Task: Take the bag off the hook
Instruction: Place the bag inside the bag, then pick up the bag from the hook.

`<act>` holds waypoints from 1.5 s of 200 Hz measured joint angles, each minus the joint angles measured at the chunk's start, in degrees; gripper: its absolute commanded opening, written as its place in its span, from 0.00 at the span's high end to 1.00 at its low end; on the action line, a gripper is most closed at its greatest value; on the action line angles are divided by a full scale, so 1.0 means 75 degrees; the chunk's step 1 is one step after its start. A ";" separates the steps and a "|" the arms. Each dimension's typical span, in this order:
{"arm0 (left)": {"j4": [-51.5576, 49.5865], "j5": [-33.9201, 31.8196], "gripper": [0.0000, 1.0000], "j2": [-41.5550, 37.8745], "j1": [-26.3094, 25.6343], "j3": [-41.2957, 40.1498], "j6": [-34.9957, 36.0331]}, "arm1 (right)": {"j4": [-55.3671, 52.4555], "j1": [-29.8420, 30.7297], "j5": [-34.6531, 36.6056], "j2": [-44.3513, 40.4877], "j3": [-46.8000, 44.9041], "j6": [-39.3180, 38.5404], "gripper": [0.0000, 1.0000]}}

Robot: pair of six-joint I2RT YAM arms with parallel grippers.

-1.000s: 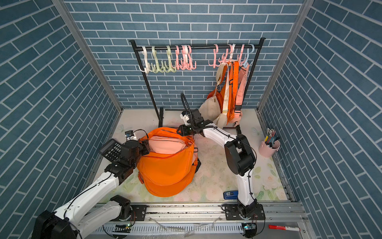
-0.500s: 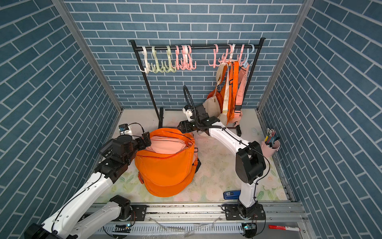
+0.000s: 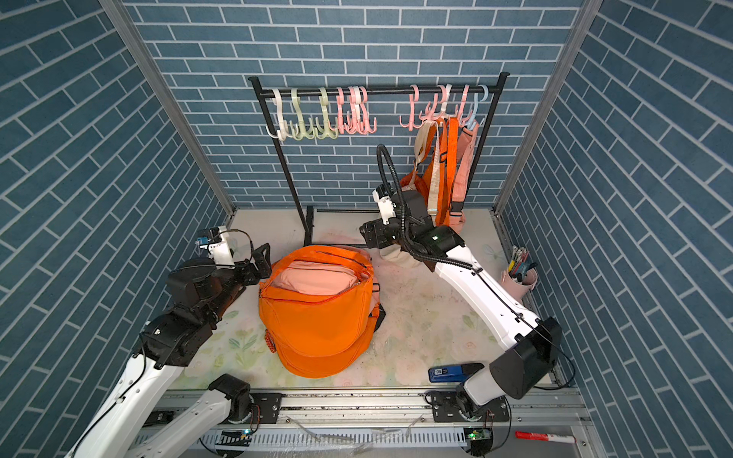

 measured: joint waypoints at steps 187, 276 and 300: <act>0.0157 0.0848 0.01 -0.0525 0.0003 -0.0536 0.1183 | -0.1647 -0.3092 0.0029 0.0283 0.2366 0.0845 0.44; 0.0256 0.0746 0.01 -0.0259 0.0003 -0.0667 0.1183 | -0.2372 -0.3404 -0.0778 0.2524 0.5243 0.0959 0.63; 0.0265 0.0746 0.01 -0.0221 0.0003 -0.0667 0.1183 | -0.2620 -0.3491 -0.0836 0.3150 0.6158 0.0956 0.61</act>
